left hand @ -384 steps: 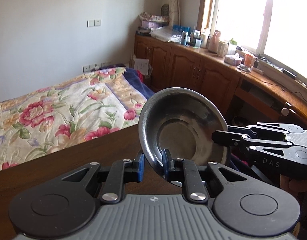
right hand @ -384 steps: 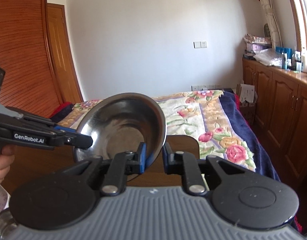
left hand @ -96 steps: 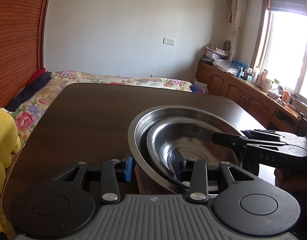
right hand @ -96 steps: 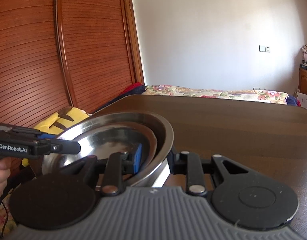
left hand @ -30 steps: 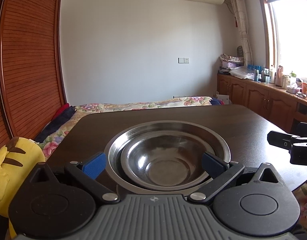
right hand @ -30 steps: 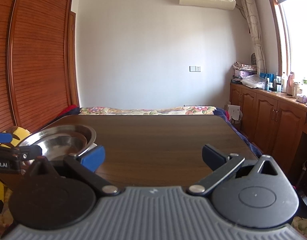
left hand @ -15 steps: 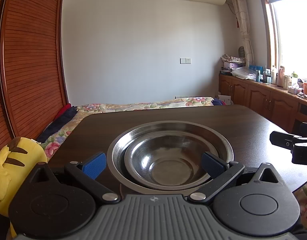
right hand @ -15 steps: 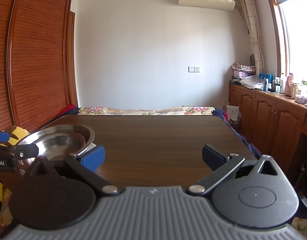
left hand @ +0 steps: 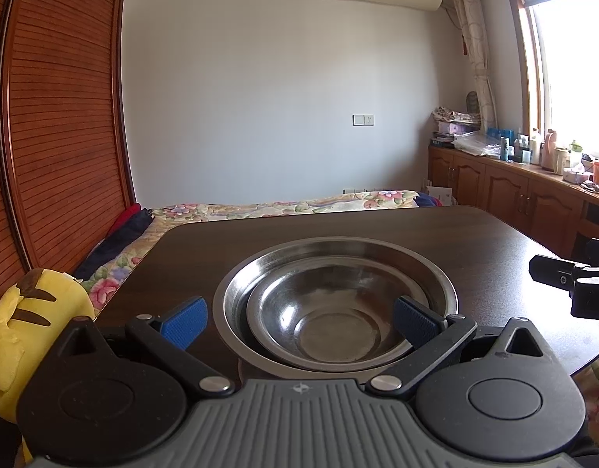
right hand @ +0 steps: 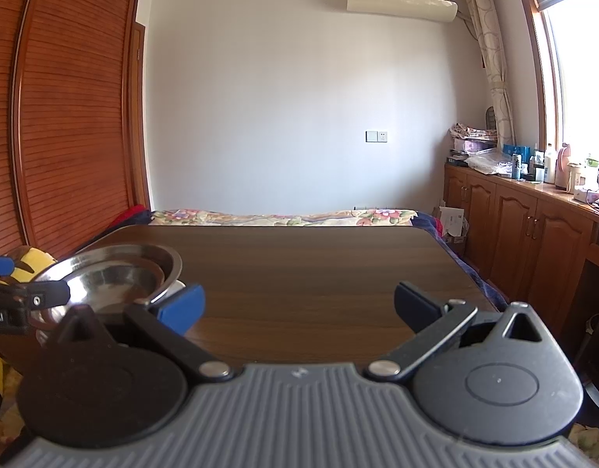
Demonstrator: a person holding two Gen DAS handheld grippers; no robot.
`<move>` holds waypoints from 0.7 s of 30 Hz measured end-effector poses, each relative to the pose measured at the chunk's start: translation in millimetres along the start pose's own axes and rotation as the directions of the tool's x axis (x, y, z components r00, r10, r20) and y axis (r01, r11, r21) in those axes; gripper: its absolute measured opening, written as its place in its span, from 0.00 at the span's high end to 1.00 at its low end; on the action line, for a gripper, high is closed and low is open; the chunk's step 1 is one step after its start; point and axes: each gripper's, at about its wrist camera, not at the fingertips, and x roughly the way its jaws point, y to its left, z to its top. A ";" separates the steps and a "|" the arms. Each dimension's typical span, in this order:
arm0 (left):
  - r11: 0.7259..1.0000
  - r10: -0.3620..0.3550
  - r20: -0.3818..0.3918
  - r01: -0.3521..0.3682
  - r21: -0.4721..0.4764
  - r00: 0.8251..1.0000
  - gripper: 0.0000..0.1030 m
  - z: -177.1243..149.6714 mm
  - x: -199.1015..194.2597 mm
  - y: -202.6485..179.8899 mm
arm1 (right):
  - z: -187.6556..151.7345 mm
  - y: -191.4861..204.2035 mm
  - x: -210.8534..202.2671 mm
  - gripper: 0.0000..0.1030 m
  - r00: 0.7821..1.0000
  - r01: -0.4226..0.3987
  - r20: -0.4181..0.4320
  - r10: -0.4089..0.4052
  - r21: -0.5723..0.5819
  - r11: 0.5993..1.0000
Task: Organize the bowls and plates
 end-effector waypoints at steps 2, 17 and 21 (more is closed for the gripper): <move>1.000 0.000 0.000 0.000 -0.001 1.000 0.00 0.0 0.1 -0.1 | 0.0 -0.3 -0.2 0.00 1.000 0.000 -0.001 0.000 0.001 1.000; 1.000 0.001 -0.001 -0.001 0.000 1.000 0.00 0.8 -0.7 0.9 | 1.0 -4.6 -0.1 0.00 1.000 0.002 -0.002 -0.002 0.003 1.000; 1.000 0.001 0.000 -0.001 -0.001 1.000 0.00 0.7 -0.8 0.6 | 1.0 -4.8 -0.1 0.00 1.000 0.001 -0.002 -0.001 0.004 1.000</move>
